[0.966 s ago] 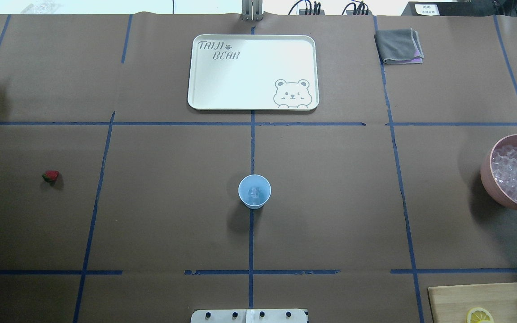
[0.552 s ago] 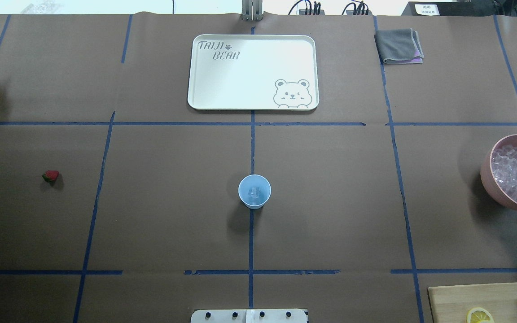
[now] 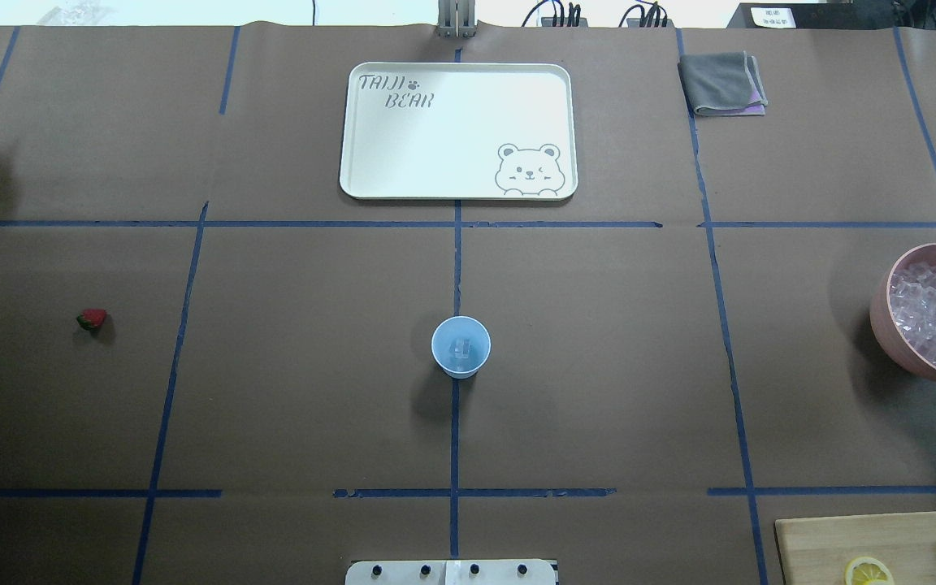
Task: Mash ice and strawberries in cup
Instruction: 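Grasp a third ice cube from the pink bowl with the right gripper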
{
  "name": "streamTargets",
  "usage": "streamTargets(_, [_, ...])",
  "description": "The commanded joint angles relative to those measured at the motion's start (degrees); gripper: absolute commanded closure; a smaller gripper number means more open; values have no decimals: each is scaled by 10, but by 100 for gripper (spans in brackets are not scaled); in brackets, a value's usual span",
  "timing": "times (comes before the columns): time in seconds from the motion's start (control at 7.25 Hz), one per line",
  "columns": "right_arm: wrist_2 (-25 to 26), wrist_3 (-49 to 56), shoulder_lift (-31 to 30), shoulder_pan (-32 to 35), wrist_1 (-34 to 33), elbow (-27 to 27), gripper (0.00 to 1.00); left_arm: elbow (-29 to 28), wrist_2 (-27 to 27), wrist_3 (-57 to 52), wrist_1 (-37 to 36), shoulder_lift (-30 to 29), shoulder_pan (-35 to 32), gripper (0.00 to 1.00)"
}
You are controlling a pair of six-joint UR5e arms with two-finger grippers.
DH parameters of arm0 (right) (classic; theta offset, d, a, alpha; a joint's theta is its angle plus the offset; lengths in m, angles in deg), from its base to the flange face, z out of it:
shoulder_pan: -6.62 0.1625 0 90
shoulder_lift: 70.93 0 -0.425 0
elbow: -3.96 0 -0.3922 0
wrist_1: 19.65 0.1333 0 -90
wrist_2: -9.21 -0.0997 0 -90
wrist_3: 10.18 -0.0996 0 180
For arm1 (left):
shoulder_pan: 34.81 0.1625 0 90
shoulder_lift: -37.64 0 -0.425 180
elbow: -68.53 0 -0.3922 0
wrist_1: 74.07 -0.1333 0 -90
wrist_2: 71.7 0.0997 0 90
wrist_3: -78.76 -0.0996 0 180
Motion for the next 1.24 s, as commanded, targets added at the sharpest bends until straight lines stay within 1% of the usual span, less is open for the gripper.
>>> streamTargets(0.0, [-3, 0, 5, -2, -1, 0, 98, 0, 0, 0, 1, 1, 0, 0])
streamTargets(0.28, [-6, -2, 10, -2, -1, 4, 100, 0, 0, 0, 1, 0, 0, 0])
streamTargets(0.41, [-10, -3, 10, 4, -10, 20, 100, 0, 0, 0, 1, 0, 0, 0])
streamTargets(0.55, [-21, -5, 48, 14, -97, 66, 98, 0, -1, 0, 0, 0, 0, 0])
streamTargets(0.69, [-20, -26, 102, 18, -232, 129, 98, 0, -10, 0, 0, 0, 0, 0])
streamTargets(0.83, [-22, -110, 150, 16, -272, 154, 98, 0, -18, 0, 0, 0, 1, 0])
streamTargets(0.97, [-18, -188, 185, -17, -274, 163, 98, 0, -21, 1, 0, 0, 1, 0])
streamTargets(1.1, [-3, -228, 224, -80, -277, 158, 97, -1, -21, 1, 0, 0, 1, 0])
